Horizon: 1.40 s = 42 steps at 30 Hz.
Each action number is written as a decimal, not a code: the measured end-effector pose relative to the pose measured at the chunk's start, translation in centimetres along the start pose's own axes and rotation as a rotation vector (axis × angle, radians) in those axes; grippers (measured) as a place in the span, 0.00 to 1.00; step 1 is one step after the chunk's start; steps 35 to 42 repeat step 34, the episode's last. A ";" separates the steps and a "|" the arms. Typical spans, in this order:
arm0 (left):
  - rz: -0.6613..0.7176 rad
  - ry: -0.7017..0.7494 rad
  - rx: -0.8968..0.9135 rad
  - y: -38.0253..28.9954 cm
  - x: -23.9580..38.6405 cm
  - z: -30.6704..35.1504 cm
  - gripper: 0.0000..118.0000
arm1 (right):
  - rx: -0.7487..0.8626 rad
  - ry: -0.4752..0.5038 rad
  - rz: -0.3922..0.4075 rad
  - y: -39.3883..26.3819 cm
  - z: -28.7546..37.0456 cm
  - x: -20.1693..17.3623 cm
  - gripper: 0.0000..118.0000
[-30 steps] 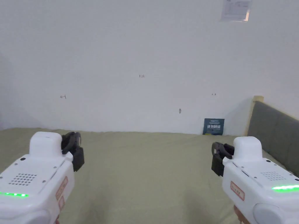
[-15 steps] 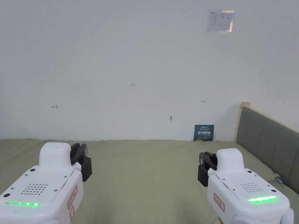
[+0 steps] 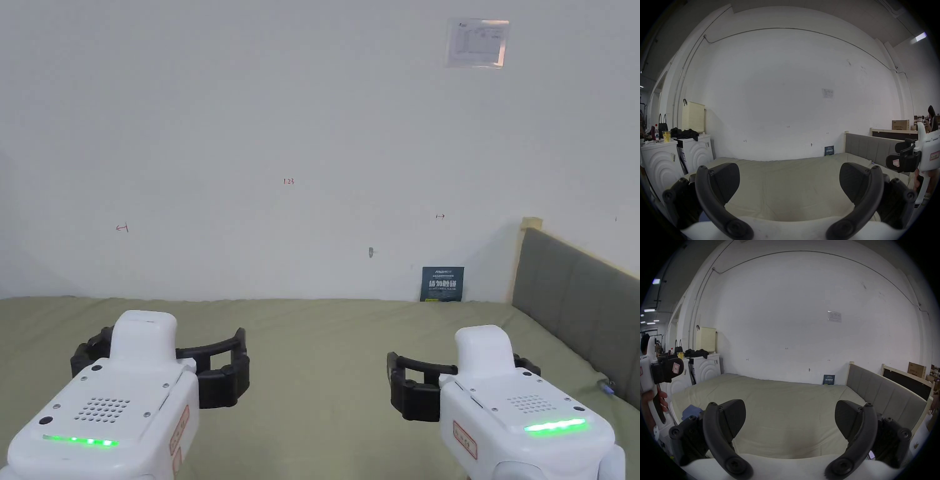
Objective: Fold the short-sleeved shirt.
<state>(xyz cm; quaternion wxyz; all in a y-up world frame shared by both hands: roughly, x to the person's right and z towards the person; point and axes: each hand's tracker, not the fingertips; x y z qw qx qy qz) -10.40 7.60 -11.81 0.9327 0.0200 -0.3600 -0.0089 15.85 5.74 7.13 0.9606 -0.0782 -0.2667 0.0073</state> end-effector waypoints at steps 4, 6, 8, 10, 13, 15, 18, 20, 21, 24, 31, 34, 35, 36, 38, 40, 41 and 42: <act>0.000 0.009 0.003 0.0 0.0 -0.1 1.00 | 0.021 -0.046 -0.003 0.2 0.1 0.0 0.95; 0.001 0.015 0.000 0.0 -0.1 -0.2 1.00 | 0.032 -0.070 -0.006 0.5 0.3 -0.2 0.95; 0.008 0.014 0.001 0.0 -0.1 -0.2 1.00 | 0.030 -0.087 -0.010 0.9 0.4 -0.3 0.95; 0.019 0.013 -0.012 -0.1 -0.2 -0.4 1.00 | 0.027 -0.081 -0.004 1.0 0.5 -0.5 0.95; 0.026 0.015 -0.011 -0.1 -0.3 -0.3 1.00 | 0.018 -0.057 -0.025 1.1 0.6 -0.5 0.95; 0.028 0.018 -0.015 -0.1 -0.3 -0.4 1.00 | 0.019 -0.051 -0.037 1.2 0.7 -0.6 0.95; 0.034 0.019 -0.013 -0.2 -0.4 -0.3 1.00 | 0.025 -0.026 -0.050 1.4 1.0 -0.6 0.95; 0.036 0.017 -0.016 -0.2 -0.4 -0.3 1.00 | 0.024 0.005 -0.078 1.5 1.1 -0.4 0.95; 0.036 0.016 -0.019 -0.2 -0.5 -0.3 1.00 | 0.023 0.012 -0.086 1.5 1.1 -0.4 0.95; 0.038 0.020 -0.018 -0.2 -0.5 -0.2 1.00 | 0.021 -0.051 -0.066 1.7 1.1 -0.8 0.95; 0.046 0.023 -0.013 -0.2 -0.6 -0.1 1.00 | 0.027 -0.119 -0.043 1.5 0.5 -1.0 0.95; 0.040 0.027 -0.009 -0.2 -0.5 0.0 1.00 | 0.026 -0.152 -0.034 1.7 0.6 -1.1 0.95; 0.040 0.027 -0.009 -0.2 -0.5 0.0 1.00 | 0.026 -0.152 -0.034 1.7 0.6 -1.1 0.95; 0.040 0.027 -0.009 -0.2 -0.5 0.0 1.00 | 0.026 -0.152 -0.034 1.7 0.6 -1.1 0.95; 0.040 0.027 -0.009 -0.2 -0.5 0.0 1.00 | 0.026 -0.152 -0.034 1.7 0.6 -1.1 0.95; 0.040 0.027 -0.009 -0.2 -0.5 0.0 1.00 | 0.026 -0.152 -0.034 1.7 0.6 -1.1 0.95; 0.040 0.027 -0.009 -0.2 -0.5 0.0 1.00 | 0.026 -0.152 -0.034 1.7 0.6 -1.1 0.95; 0.040 0.027 -0.009 -0.2 -0.5 0.0 1.00 | 0.026 -0.152 -0.034 1.7 0.6 -1.1 0.95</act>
